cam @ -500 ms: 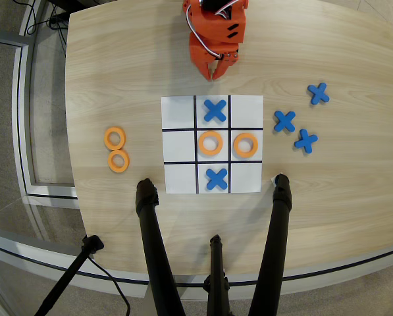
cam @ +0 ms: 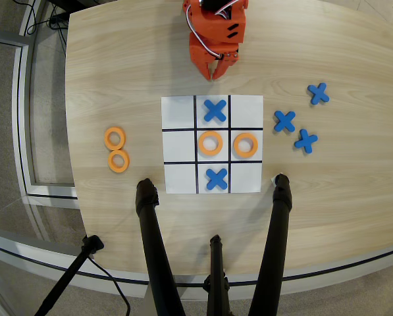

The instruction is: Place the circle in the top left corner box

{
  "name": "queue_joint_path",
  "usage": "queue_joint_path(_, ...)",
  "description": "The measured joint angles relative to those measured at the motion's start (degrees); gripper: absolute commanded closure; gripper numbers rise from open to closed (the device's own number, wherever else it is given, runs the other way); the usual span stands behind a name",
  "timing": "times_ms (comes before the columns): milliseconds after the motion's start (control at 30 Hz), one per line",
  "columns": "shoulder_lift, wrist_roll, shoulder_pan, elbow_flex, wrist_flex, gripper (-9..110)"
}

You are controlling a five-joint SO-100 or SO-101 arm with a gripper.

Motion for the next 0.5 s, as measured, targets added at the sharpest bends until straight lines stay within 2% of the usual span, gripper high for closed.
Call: queue_joint_path(500,-0.2,0.0,-1.1,0.0,0.0,101)
